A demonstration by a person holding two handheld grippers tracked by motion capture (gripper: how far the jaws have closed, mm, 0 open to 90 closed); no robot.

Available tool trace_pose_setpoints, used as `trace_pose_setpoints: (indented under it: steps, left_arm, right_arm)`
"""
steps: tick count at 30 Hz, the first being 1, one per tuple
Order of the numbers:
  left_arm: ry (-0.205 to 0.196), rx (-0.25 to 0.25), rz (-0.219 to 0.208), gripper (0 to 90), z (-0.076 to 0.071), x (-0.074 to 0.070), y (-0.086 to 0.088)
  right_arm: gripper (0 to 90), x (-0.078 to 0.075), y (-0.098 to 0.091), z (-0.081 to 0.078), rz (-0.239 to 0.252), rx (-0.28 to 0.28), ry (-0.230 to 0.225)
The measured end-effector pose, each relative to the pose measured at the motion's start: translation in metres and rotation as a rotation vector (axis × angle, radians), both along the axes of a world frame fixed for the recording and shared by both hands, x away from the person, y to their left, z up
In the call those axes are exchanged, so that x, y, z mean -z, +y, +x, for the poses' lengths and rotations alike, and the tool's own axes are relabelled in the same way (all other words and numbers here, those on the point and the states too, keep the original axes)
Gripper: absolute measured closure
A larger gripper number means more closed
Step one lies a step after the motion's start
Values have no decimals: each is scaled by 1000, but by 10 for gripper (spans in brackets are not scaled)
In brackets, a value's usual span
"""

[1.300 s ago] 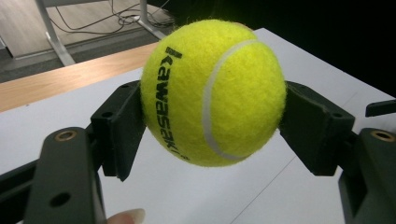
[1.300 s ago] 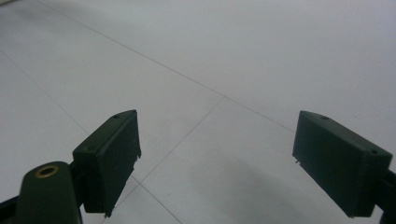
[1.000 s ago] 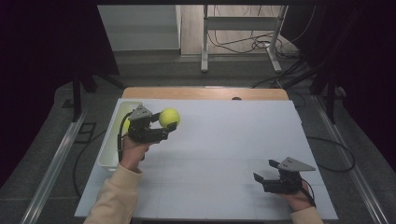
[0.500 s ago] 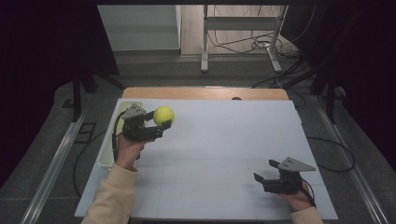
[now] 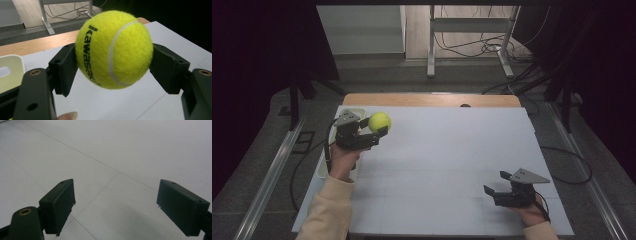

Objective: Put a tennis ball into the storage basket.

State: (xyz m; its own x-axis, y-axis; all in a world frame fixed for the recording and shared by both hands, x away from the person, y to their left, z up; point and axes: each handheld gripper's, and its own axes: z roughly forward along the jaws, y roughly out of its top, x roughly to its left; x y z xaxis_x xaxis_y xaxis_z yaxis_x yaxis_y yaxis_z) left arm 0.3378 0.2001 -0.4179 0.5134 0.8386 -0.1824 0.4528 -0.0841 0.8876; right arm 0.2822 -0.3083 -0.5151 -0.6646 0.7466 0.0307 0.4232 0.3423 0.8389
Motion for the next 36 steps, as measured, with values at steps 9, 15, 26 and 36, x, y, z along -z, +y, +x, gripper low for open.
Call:
trace_pose_setpoints:
  steps: [9, 15, 26, 36]
  left_arm:
    - [3, -39, 3, 270, 2, 3, 10]
    - [11, -57, 3, 270, 4, 5, 16]
    - [26, -97, -2, 270, 6, 9, 31]
    - [29, -144, -12, 270, 6, 11, 46]
  right_arm:
    - [158, 0, 0, 0, 0, 0, 0]
    - [158, 0, 0, 0, 0, -1, 0]
    - [158, 0, 0, 0, 1, -1, -2]
    - [159, 0, 0, 0, -1, -1, -3]
